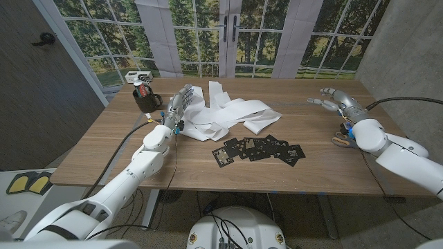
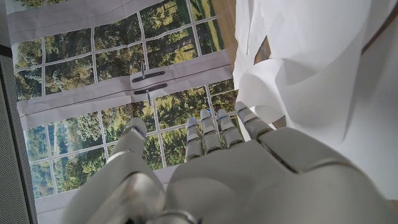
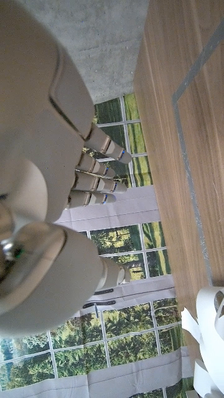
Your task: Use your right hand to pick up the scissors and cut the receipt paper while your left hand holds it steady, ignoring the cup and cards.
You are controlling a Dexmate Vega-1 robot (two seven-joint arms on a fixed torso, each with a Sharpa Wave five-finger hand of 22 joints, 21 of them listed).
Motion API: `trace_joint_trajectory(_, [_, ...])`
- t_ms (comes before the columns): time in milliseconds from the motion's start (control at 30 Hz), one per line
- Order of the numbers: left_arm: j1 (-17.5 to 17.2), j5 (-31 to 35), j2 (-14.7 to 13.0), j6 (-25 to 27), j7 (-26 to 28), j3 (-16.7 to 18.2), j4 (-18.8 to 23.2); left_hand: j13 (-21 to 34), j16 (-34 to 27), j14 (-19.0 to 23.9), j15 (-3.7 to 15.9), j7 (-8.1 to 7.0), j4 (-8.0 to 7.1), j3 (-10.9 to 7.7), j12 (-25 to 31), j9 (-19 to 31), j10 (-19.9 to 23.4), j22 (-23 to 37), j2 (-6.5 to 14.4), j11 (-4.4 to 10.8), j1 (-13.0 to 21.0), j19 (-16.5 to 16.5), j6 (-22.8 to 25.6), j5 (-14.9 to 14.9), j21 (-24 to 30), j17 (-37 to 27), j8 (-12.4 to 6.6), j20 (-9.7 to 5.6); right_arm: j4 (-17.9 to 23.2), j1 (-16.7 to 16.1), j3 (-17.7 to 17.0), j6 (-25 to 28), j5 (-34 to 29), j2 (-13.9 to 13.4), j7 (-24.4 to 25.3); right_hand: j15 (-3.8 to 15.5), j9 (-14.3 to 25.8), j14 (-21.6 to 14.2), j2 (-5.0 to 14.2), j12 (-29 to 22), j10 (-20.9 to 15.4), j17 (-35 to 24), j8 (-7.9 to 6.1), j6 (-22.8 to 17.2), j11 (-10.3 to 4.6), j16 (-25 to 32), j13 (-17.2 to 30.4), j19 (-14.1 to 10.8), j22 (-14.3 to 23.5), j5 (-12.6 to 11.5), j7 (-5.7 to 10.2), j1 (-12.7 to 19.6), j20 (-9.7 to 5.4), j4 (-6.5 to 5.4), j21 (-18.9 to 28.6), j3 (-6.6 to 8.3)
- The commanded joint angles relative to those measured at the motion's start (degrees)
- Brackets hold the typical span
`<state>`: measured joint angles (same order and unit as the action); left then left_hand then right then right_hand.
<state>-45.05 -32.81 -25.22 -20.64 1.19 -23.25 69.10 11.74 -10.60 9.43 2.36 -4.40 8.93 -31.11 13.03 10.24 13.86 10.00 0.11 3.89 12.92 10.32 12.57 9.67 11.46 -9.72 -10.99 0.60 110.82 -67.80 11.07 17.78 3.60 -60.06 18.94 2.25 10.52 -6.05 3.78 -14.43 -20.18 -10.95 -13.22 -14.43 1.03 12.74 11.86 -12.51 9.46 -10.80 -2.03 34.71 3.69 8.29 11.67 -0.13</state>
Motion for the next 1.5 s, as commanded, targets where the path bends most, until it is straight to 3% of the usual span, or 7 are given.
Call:
trace_joint_trajectory(33, [0.1,-0.1,0.0,0.0,-0.1,-0.1,-0.2,0.0,0.2,0.2,2.49,-0.13,-0.04,0.20,0.0,0.2,0.1,0.1,0.0,-0.15,0.8,0.2,0.0,0.3,-0.2,-0.1,0.17,0.19,0.7,-1.1,-1.3,1.4,1.5,-1.8,-1.6,1.98,0.3,-0.1,-0.33,0.1,0.2,-0.1,0.10,0.4,-0.08,0.2,0.2,-0.5,0.3,0.1,0.01,0.3,0.30,-0.18,-0.2,0.13])
trace_joint_trajectory(900, [-0.9,0.0,-0.1,-0.4,0.8,0.1,0.9,0.0,0.2,0.3,2.56,-0.05,-0.10,0.29,0.0,0.2,0.4,0.1,0.0,-0.08,1.0,0.3,0.0,0.3,-0.2,-0.1,0.18,0.09,1.8,-6.7,-6.2,1.5,3.9,-2.7,-0.8,2.00,0.3,-0.1,-0.39,0.3,-0.2,-0.1,0.39,0.2,-0.41,0.0,0.2,-0.2,0.3,0.1,0.37,0.2,0.46,-0.42,-0.5,0.12])
trace_joint_trajectory(1500, [-0.6,0.0,1.2,-0.9,0.9,-0.2,-0.2,0.0,0.1,0.4,2.63,-0.02,-0.12,0.35,0.0,0.2,0.5,0.1,0.0,-0.03,1.0,0.3,0.1,0.3,-0.2,-0.1,0.14,0.05,3.2,-7.9,-7.1,5.2,1.8,-4.8,-1.3,2.12,0.3,-0.1,-0.29,0.5,-0.5,-0.1,0.61,0.1,-0.43,-0.1,0.3,-0.2,0.4,0.0,0.55,0.5,0.53,-0.37,-0.6,0.31])
